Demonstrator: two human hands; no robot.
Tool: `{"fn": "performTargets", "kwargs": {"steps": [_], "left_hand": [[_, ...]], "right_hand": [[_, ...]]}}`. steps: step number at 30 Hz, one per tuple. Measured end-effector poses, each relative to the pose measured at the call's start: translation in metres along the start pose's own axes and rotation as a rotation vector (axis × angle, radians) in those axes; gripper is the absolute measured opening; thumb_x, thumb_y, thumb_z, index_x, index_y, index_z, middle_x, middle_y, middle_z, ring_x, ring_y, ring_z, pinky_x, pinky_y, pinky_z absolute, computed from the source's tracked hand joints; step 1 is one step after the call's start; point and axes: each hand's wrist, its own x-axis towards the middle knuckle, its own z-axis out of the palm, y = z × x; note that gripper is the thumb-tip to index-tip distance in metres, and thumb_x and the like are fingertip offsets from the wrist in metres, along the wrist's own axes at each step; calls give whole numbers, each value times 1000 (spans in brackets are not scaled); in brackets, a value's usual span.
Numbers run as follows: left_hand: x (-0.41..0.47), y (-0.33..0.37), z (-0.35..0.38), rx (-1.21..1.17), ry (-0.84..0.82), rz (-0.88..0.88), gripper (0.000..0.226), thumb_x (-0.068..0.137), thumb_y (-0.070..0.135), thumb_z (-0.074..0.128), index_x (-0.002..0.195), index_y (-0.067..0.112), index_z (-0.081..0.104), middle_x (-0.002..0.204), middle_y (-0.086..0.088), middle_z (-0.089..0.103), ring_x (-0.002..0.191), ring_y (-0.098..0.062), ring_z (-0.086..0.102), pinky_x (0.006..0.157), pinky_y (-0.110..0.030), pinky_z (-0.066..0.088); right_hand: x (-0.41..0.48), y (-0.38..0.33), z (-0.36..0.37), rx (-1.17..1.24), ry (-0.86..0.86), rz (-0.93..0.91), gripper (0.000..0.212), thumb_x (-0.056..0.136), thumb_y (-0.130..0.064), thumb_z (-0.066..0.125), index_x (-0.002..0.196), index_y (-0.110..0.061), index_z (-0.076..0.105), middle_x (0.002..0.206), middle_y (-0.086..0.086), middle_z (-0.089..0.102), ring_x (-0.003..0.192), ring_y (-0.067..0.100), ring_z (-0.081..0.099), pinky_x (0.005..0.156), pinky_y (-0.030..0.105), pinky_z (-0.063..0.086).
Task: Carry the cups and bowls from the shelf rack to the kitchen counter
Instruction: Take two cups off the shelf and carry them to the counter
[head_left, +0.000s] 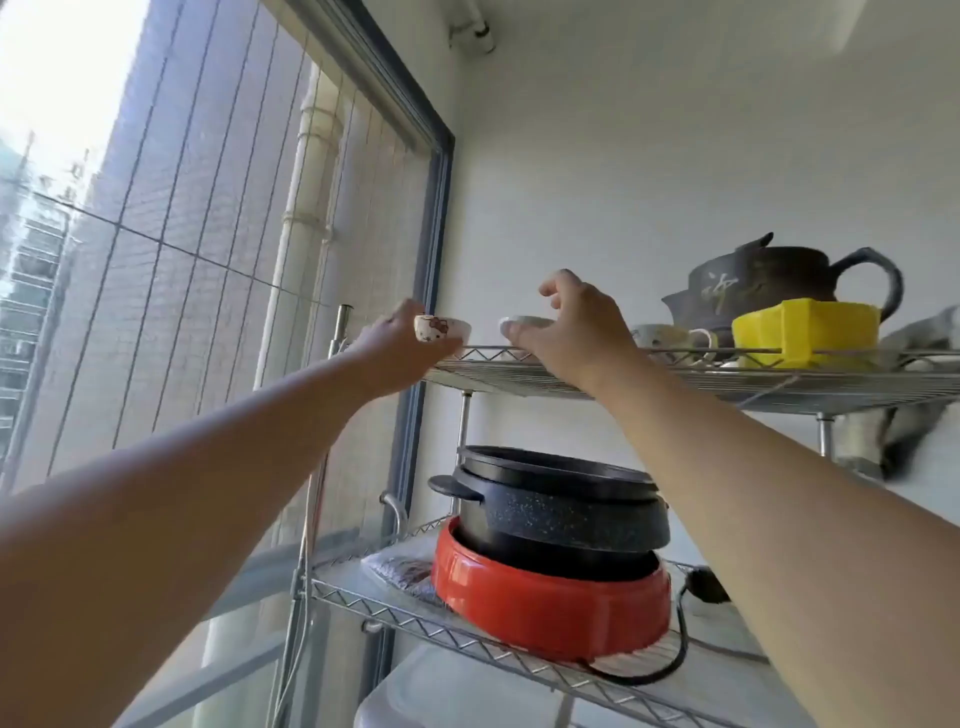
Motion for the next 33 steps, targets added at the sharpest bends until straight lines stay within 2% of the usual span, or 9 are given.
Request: {"fn": "performTargets", "kwargs": {"steps": [5,10,14,17,20,22,26,29,33], "left_hand": [[38,-11,6,74,11,-165,82,77,68,60,132,9,45,122,-14,55,93,-24,54,60,-30,43],[63,-14,16,126,-2,-193,76,69,74,64,107,8,54,83,-4,56,68,-17,55,49,-26,40],[79,-13,22,127,-15,-211,82,60,78,67,103,10,51,76,0,51,63,-13,51,46,-24,35],[85,-12,22,133,-61,-225,83,57,80,67,101,12,52,77,1,51,66,-13,52,48,-24,36],[91,-14,29,111,-102,-246,76,56,76,72,95,12,54,77,0,56,68,-14,54,52,-25,41],[94,-16,34,55,-96,-263,72,54,73,76,91,14,55,79,-1,58,71,-16,57,61,-27,48],[92,-20,39,-83,-54,-288,67,48,69,79,84,19,54,83,-1,63,76,-16,61,66,-30,55],[87,-21,36,-224,26,-264,75,48,61,84,101,17,54,91,-2,65,77,-15,63,55,-28,49],[77,-9,17,-598,126,-145,78,55,37,92,113,14,46,108,-7,62,95,-22,64,80,-39,60]], "right_hand": [[34,1,18,-204,-113,103,70,73,-55,69,121,-7,51,123,13,61,112,32,57,83,32,44],[64,14,37,-316,-186,262,52,67,-61,67,66,-12,51,86,7,65,62,19,51,51,23,32],[84,16,47,-412,-395,302,45,78,-63,59,91,-21,69,121,10,65,107,27,61,81,29,44],[89,15,49,-315,-531,364,42,86,-56,57,66,-19,57,107,11,62,92,24,57,75,29,39],[93,17,51,-188,-651,390,34,92,-49,51,78,-19,56,102,10,63,88,24,56,73,30,36],[92,17,50,-113,-674,409,34,94,-45,49,72,-19,55,74,2,62,65,17,49,60,27,34],[88,20,45,70,-616,474,38,90,-38,59,59,-16,57,39,-5,60,39,13,56,43,19,37],[86,27,43,308,-347,494,33,66,-34,81,89,-11,72,75,6,68,66,21,63,60,26,48],[83,30,33,553,-137,351,60,57,-34,86,107,-9,64,95,6,69,84,19,69,82,41,58]]}}
